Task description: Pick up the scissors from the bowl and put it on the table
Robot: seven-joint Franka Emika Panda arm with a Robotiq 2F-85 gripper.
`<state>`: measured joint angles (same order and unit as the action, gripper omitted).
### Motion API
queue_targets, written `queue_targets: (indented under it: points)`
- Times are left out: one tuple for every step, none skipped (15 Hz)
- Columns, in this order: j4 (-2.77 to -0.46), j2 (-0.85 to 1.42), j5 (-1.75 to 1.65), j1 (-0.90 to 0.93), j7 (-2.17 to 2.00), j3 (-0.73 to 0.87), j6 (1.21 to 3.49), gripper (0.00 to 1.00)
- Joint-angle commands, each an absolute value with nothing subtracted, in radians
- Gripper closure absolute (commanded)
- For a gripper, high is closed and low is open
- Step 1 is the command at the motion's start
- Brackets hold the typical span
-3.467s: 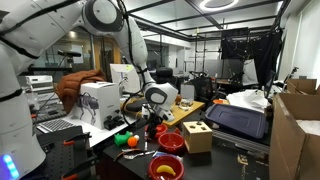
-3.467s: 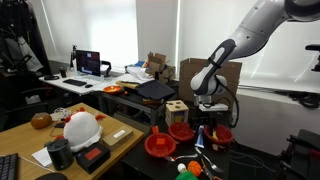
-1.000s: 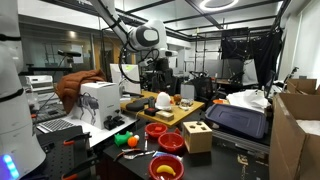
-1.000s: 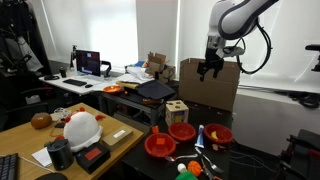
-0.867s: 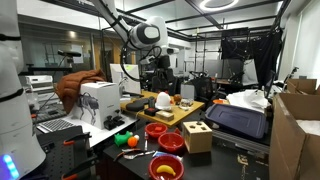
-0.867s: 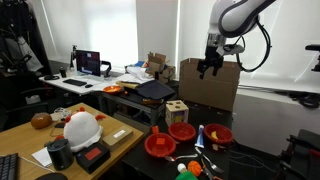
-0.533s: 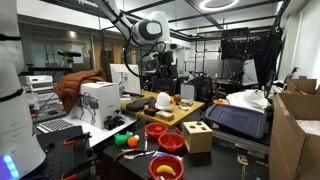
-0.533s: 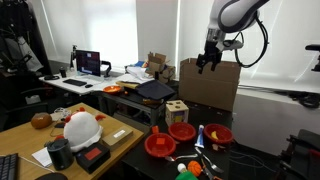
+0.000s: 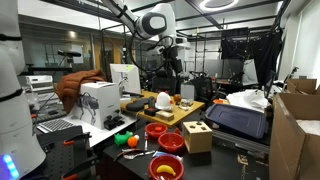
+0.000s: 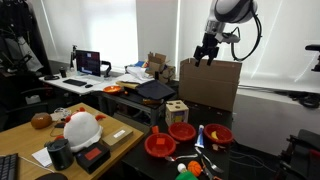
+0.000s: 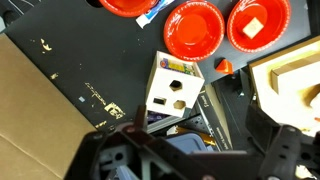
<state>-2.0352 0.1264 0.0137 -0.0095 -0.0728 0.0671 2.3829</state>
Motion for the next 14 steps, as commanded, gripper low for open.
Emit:
queue_targets:
  points:
    - [-1.946,0.117,0.005,-0.030,-0.057,0.067,2.188,0.00]
    - [-1.923,0.114,-0.007,-0.034,-0.058,0.071,2.127,0.00]
    - [-1.902,0.110,-0.020,-0.040,-0.057,0.075,2.067,0.00]
    - [-1.885,0.100,-0.036,-0.047,-0.045,0.082,2.014,0.00]
    - [-1.867,0.094,-0.047,-0.056,-0.034,0.086,1.968,0.00]
    - [-1.857,0.083,-0.058,-0.066,-0.016,0.092,1.927,0.00]
    - [-1.851,0.067,-0.069,-0.078,0.018,0.097,1.894,0.00]
    - [-1.840,0.058,-0.079,-0.089,0.056,0.104,1.869,0.00]
    - [-1.831,0.049,-0.089,-0.100,0.099,0.111,1.849,0.00]
    - [-1.824,0.043,-0.092,-0.109,0.137,0.117,1.835,0.00]
    - [-1.822,0.036,-0.093,-0.120,0.182,0.125,1.825,0.00]
    - [-1.821,0.032,-0.083,-0.130,0.225,0.131,1.819,0.00]
    - [-1.826,0.031,-0.068,-0.139,0.279,0.137,1.823,0.00]
    - [-1.834,0.030,-0.057,-0.144,0.322,0.140,1.828,0.00]
